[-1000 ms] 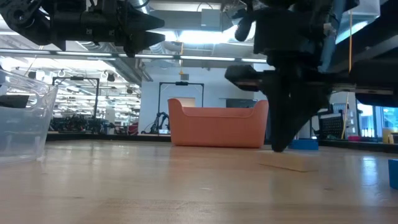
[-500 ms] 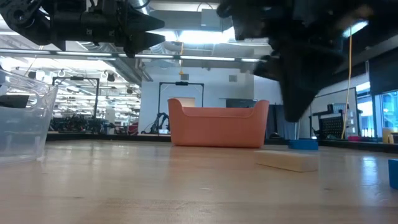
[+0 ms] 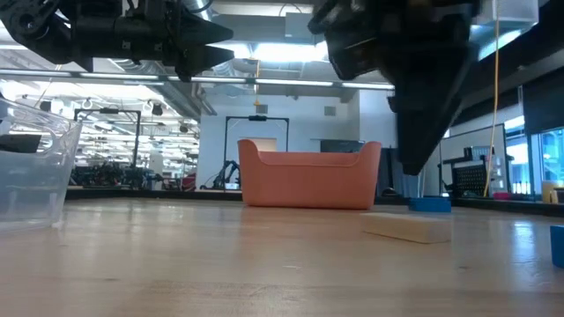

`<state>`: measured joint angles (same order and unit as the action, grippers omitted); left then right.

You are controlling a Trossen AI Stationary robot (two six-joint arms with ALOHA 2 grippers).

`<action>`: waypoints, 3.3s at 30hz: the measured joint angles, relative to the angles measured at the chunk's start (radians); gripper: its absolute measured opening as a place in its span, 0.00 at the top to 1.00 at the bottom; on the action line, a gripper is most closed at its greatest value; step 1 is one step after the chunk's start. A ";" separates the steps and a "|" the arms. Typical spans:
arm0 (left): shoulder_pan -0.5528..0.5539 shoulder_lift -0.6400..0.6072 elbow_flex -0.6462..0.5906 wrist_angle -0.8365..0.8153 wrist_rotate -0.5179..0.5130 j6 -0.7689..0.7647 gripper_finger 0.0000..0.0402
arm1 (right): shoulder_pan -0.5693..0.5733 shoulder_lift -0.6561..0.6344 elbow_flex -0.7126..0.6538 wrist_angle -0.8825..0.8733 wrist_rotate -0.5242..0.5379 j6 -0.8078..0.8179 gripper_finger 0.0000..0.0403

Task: Sort & place blocks by color
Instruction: Put the brown block into the black transparent bin

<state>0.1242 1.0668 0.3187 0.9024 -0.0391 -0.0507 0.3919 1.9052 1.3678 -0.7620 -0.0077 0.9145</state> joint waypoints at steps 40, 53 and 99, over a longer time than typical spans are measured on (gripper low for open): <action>0.000 0.000 0.000 0.002 0.008 -0.025 0.35 | 0.026 0.157 0.003 0.010 0.098 0.083 0.48; 0.000 0.000 0.000 -0.004 0.008 -0.025 0.35 | 0.007 0.122 -0.002 -0.101 0.074 -0.178 0.69; -0.020 -0.002 0.047 -0.035 0.131 -0.184 0.35 | -0.352 -0.579 -0.697 1.289 0.144 -0.923 0.69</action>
<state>0.1047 1.0653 0.3656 0.8670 0.0915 -0.2344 0.0402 1.3262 0.6712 0.5275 0.1368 -0.0087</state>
